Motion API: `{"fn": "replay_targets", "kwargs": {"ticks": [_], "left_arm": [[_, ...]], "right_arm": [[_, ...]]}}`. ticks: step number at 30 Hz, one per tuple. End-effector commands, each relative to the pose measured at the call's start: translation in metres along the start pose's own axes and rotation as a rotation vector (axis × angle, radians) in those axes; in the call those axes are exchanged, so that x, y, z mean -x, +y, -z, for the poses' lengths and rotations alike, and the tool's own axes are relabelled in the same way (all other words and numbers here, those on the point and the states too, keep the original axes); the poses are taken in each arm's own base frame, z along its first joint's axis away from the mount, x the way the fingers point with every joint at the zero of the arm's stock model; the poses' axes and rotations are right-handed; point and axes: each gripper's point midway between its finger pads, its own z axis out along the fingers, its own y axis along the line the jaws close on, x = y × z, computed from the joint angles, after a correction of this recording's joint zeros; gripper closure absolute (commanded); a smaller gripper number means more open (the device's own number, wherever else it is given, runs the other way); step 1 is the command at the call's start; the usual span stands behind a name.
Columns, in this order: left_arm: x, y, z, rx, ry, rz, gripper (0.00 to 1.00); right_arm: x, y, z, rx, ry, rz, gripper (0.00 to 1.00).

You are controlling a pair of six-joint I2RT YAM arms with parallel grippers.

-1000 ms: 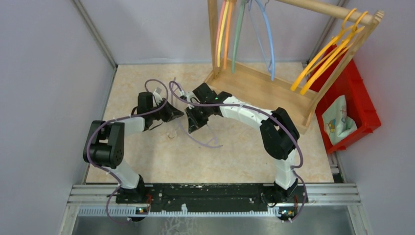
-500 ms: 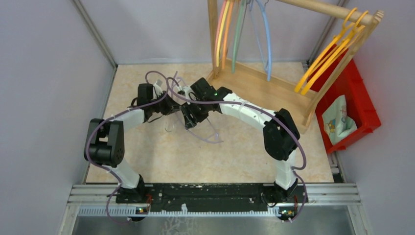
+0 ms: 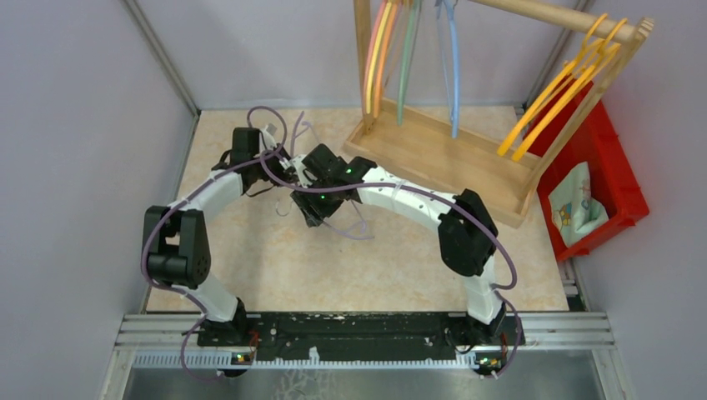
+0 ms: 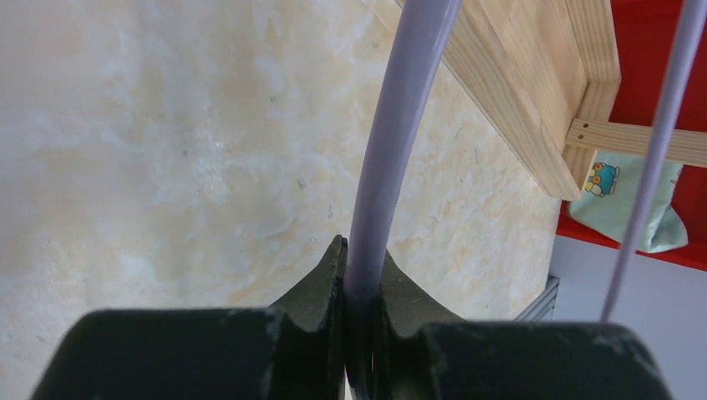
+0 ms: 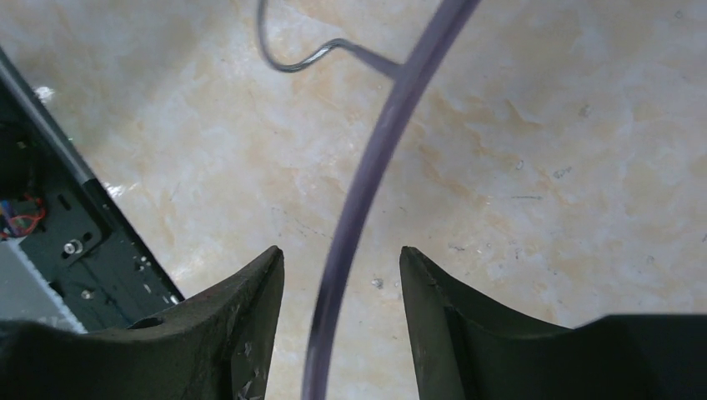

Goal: Organize the hangers

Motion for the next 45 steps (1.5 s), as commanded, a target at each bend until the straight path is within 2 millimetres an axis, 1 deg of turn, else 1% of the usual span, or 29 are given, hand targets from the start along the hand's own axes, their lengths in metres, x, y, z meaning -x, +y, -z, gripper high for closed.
{"fn": "replay_targets", "kwargs": {"ticks": [1, 4, 5, 6, 7, 8, 9, 10, 11, 12, 15, 16, 17, 19, 21, 23, 25, 30, 33, 35, 38, 41, 45], "left_arm": [[0.009, -0.044, 0.032, -0.072, -0.013, -0.028, 1.0], [0.008, -0.056, 0.044, -0.09, -0.007, -0.04, 1.0], [0.008, -0.06, 0.048, -0.101, -0.005, -0.045, 1.0], [0.008, -0.064, 0.052, -0.11, -0.003, -0.05, 1.0], [0.007, -0.065, 0.056, -0.112, -0.004, -0.057, 1.0], [0.007, -0.066, 0.059, -0.111, -0.007, -0.064, 1.0], [0.007, -0.066, 0.061, -0.104, -0.012, -0.073, 1.0], [0.005, -0.063, 0.063, -0.094, -0.016, -0.08, 1.0], [0.005, -0.06, 0.063, -0.08, -0.02, -0.089, 0.97], [0.004, -0.056, 0.063, -0.071, -0.022, -0.1, 0.9], [0.0, -0.042, 0.062, -0.047, -0.023, -0.139, 0.65], [0.0, -0.037, 0.062, -0.039, -0.029, -0.158, 0.51], [0.001, -0.032, 0.062, -0.031, -0.036, -0.166, 0.44], [0.005, -0.026, 0.065, -0.031, -0.06, -0.178, 0.4], [0.008, -0.023, 0.067, -0.038, -0.079, -0.182, 0.37], [0.009, -0.021, 0.065, -0.044, -0.082, -0.186, 0.36], [0.01, -0.021, 0.063, -0.055, -0.078, -0.185, 0.36], [0.011, -0.024, 0.058, -0.084, -0.082, -0.165, 0.36], [0.015, -0.024, 0.059, -0.08, -0.103, -0.175, 0.36], [0.017, -0.021, 0.058, -0.067, -0.116, -0.18, 0.36], [0.023, -0.019, 0.06, -0.065, -0.131, -0.179, 0.36], [0.031, -0.026, 0.065, -0.082, -0.161, -0.184, 0.36], [0.039, -0.032, 0.064, -0.105, -0.18, -0.193, 0.35]], "right_arm": [[0.006, -0.016, -0.005, -0.1, -0.024, 0.025, 0.46], [0.0, -0.023, -0.009, -0.135, -0.013, 0.028, 0.47], [-0.001, -0.024, -0.008, -0.143, -0.014, 0.028, 0.5], [-0.001, -0.026, -0.008, -0.152, -0.018, 0.025, 0.56], [-0.002, -0.026, -0.007, -0.156, -0.023, 0.023, 0.63], [-0.001, -0.026, -0.005, -0.155, -0.031, 0.021, 0.73], [-0.001, -0.025, -0.002, -0.154, -0.034, 0.016, 0.8], [0.0, -0.023, 0.001, -0.148, -0.038, 0.01, 0.89], [0.001, -0.02, 0.005, -0.136, -0.045, 0.009, 0.94], [0.002, -0.017, 0.01, -0.123, -0.05, 0.009, 1.0], [-0.002, -0.006, 0.025, -0.081, -0.063, 0.003, 1.0], [-0.005, -0.003, 0.029, -0.07, -0.061, -0.002, 1.0], [-0.009, -0.001, 0.033, -0.061, -0.061, -0.01, 1.0], [-0.018, 0.001, 0.04, -0.046, -0.064, -0.035, 1.0], [-0.022, 0.007, 0.045, 0.003, -0.08, -0.053, 1.0], [-0.019, 0.014, 0.051, 0.054, -0.112, -0.068, 1.0], [-0.011, 0.024, 0.058, 0.121, -0.141, -0.078, 1.0], [0.01, 0.042, 0.078, 0.295, -0.186, -0.141, 1.0], [0.016, 0.049, 0.091, 0.388, -0.194, -0.177, 1.0], [0.014, 0.055, 0.097, 0.432, -0.179, -0.182, 1.0], [0.002, 0.06, 0.1, 0.457, -0.127, -0.18, 1.0], [-0.009, 0.061, 0.099, 0.469, -0.09, -0.184, 1.0], [-0.005, 0.076, 0.111, 0.559, -0.087, -0.173, 1.0]]}}
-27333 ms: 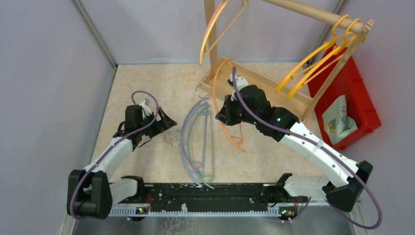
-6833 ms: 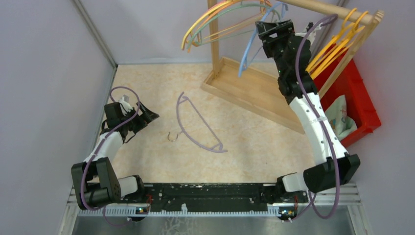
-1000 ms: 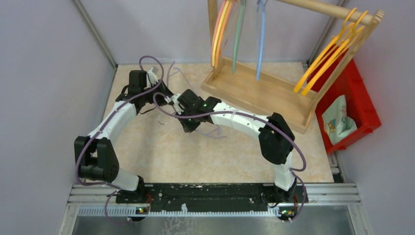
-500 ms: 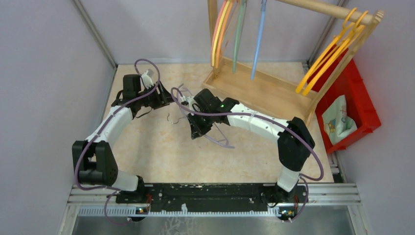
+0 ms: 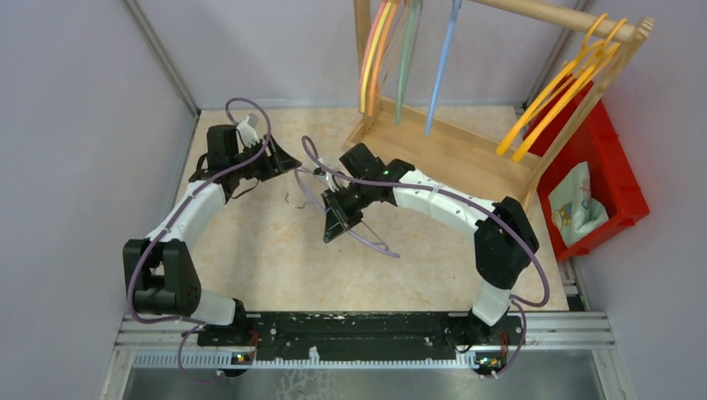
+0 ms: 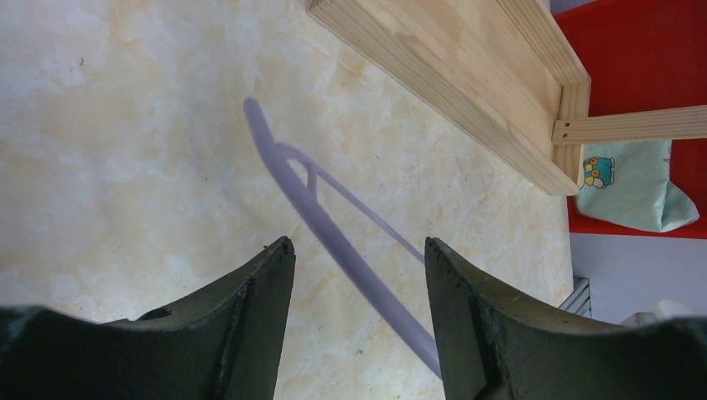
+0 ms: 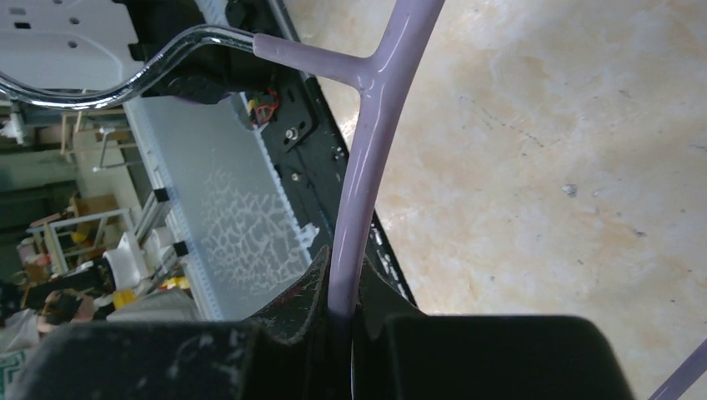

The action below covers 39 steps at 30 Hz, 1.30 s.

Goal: Organize the hangers

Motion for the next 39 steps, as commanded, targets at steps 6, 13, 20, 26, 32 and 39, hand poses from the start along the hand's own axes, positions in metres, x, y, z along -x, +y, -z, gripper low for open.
{"fn": "replay_targets", "kwargs": {"ticks": [6, 13, 20, 26, 32, 39], "left_arm": [[0.013, -0.013, -0.008, -0.085, -0.014, -0.009, 0.36], [-0.003, -0.008, -0.003, -0.076, 0.018, -0.015, 0.37], [-0.008, -0.015, 0.011, -0.074, 0.035, -0.056, 0.38], [-0.007, -0.019, 0.022, -0.06, 0.029, -0.084, 0.38], [-0.004, -0.029, 0.027, -0.09, 0.031, -0.086, 0.38], [0.002, -0.032, 0.027, -0.094, 0.035, -0.108, 0.39]], "right_arm": [[0.031, 0.078, 0.039, 0.246, -0.093, 0.142, 1.0], [0.073, 0.077, 0.066, 0.23, -0.294, 0.121, 1.0], [0.115, 0.033, 0.089, -0.07, -0.489, 0.151, 1.0], [0.124, 0.002, 0.1, -0.276, -0.542, 0.191, 1.0], [0.13, -0.013, 0.11, -0.447, -0.585, 0.271, 1.0], [0.136, -0.01, 0.125, -0.704, -0.577, 0.501, 1.0]]}}
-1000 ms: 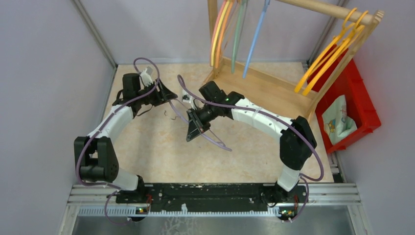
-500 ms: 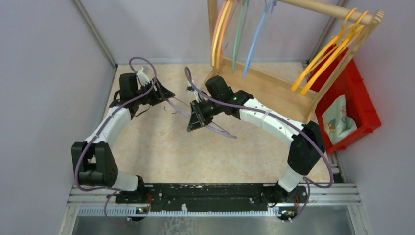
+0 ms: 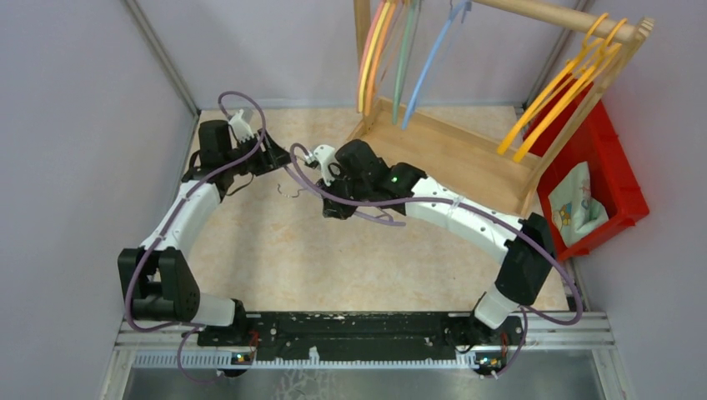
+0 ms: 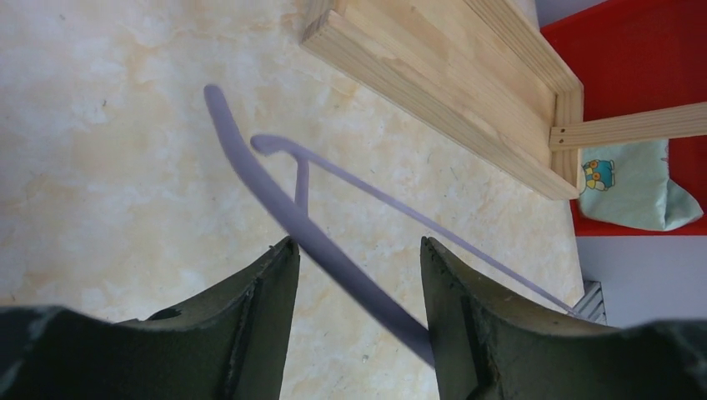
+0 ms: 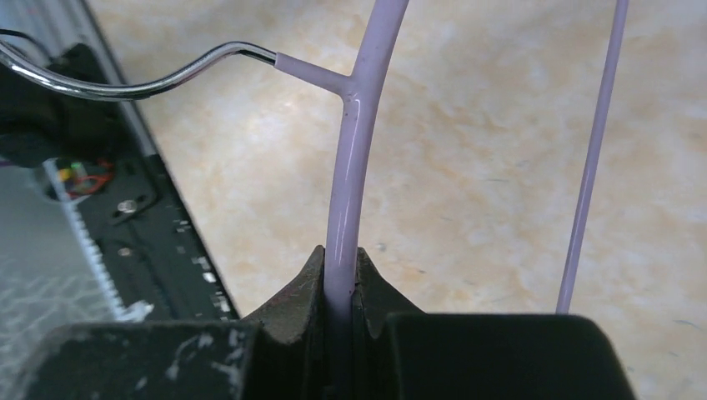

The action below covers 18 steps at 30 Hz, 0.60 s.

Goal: Organize the hangers

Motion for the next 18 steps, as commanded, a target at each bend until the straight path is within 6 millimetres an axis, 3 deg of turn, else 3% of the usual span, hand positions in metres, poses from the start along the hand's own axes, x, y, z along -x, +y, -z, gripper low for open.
{"fn": "replay_targets", "kwargs": {"ticks": [1, 6, 10, 18], "left_arm": [[-0.013, -0.025, 0.013, -0.097, 0.085, -0.048, 0.39], [-0.014, -0.027, 0.012, -0.112, 0.093, -0.035, 0.4], [-0.014, -0.026, 0.012, -0.111, 0.092, -0.039, 0.4], [-0.006, -0.019, 0.014, -0.05, 0.039, -0.044, 0.35]], "right_arm": [[0.087, -0.067, 0.056, -0.44, -0.275, 0.15, 1.0], [0.092, -0.074, 0.065, -0.567, -0.265, 0.262, 1.0], [0.103, -0.063, 0.066, -0.521, -0.278, 0.273, 1.0], [0.079, -0.043, 0.065, -0.403, -0.207, 0.192, 1.0]]}}
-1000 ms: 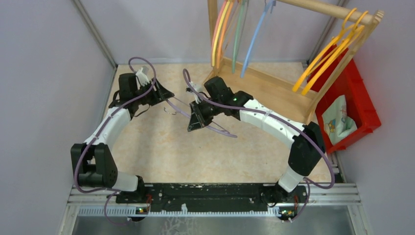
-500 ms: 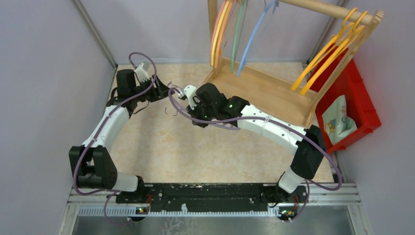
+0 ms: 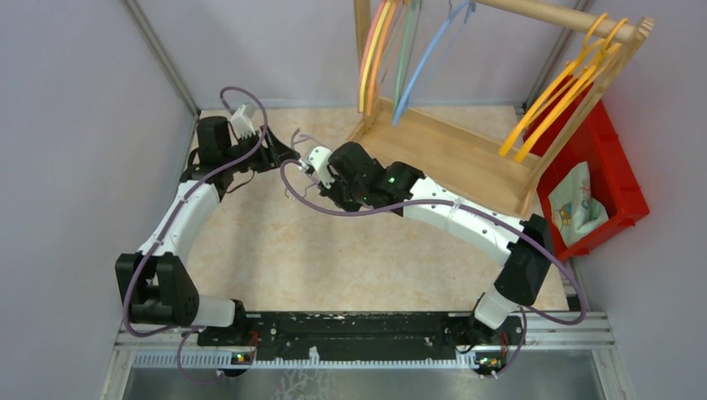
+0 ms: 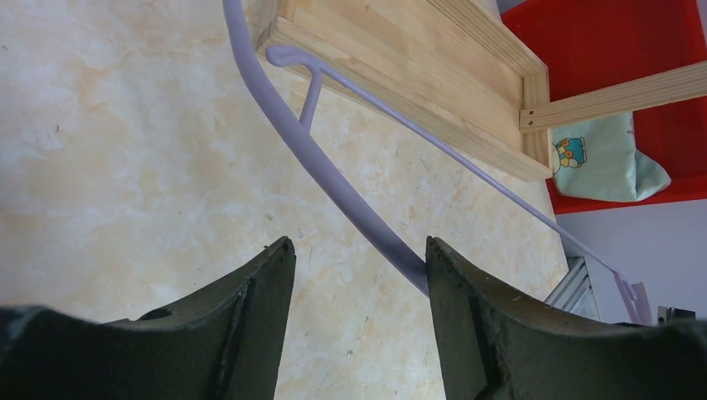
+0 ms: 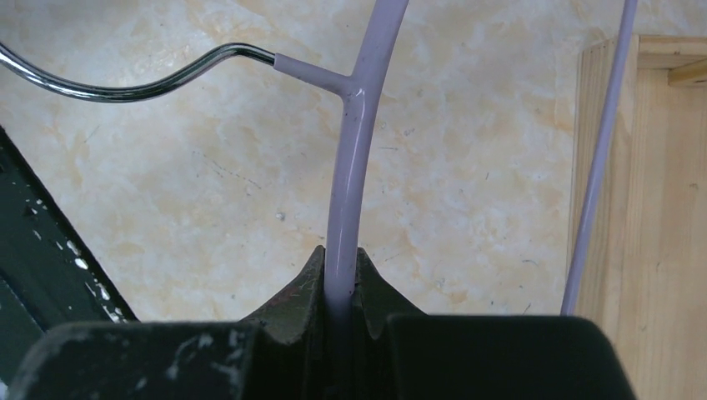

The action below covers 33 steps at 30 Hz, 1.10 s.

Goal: Organize the hangers

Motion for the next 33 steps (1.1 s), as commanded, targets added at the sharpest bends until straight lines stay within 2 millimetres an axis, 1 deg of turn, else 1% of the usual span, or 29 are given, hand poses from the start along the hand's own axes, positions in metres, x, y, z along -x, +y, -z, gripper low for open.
{"fn": "replay_targets", "kwargs": {"ticks": [1, 5, 8, 10, 12, 14, 16, 19, 21, 23, 25, 27, 29, 31, 33], "left_arm": [[-0.01, 0.007, 0.008, 0.053, 0.016, 0.004, 0.35], [0.0, 0.006, 0.003, 0.039, -0.028, -0.005, 0.34], [0.003, 0.007, -0.001, 0.034, -0.028, -0.001, 0.34], [0.008, 0.01, -0.002, 0.047, -0.041, -0.005, 0.33], [0.02, 0.009, 0.001, 0.053, -0.079, -0.007, 0.29], [0.035, 0.001, 0.005, 0.016, -0.125, -0.003, 0.26], [0.047, -0.008, 0.006, -0.047, -0.15, 0.025, 0.21], [0.065, -0.016, 0.008, -0.13, -0.188, 0.065, 0.14], [0.074, -0.014, 0.009, -0.127, -0.206, 0.057, 0.13], [0.081, -0.003, 0.012, -0.078, -0.215, 0.047, 0.13], [0.082, 0.011, 0.014, -0.031, -0.218, 0.05, 0.13], [0.076, 0.019, 0.013, -0.009, -0.214, 0.059, 0.13], [0.068, 0.024, 0.012, -0.004, -0.205, 0.071, 0.13], [0.062, 0.025, 0.01, -0.018, -0.194, 0.087, 0.14], [0.057, 0.025, 0.008, -0.03, -0.185, 0.098, 0.13]], "right_arm": [[0.064, -0.033, 0.045, -0.118, -0.247, -0.131, 1.0], [0.059, -0.006, 0.046, 0.023, -0.23, -0.192, 1.0], [0.065, 0.009, 0.056, 0.109, -0.241, -0.229, 1.0], [0.062, 0.013, 0.06, 0.126, -0.228, -0.251, 1.0], [0.05, 0.016, 0.059, 0.127, -0.204, -0.275, 1.0], [0.038, 0.019, 0.056, 0.128, -0.192, -0.296, 1.0], [0.027, 0.024, 0.048, 0.137, -0.174, -0.321, 1.0], [0.02, 0.03, 0.04, 0.161, -0.15, -0.349, 1.0], [0.02, 0.032, 0.042, 0.169, -0.145, -0.367, 1.0], [0.018, 0.031, 0.049, 0.16, -0.139, -0.389, 1.0], [0.013, 0.032, 0.059, 0.156, -0.129, -0.416, 1.0], [0.002, 0.034, 0.069, 0.151, -0.11, -0.452, 1.0], [-0.015, 0.037, 0.077, 0.141, -0.079, -0.49, 1.0], [-0.029, 0.036, 0.091, 0.115, -0.073, -0.533, 1.0], [-0.041, 0.03, 0.104, 0.064, -0.075, -0.582, 1.0]]}}
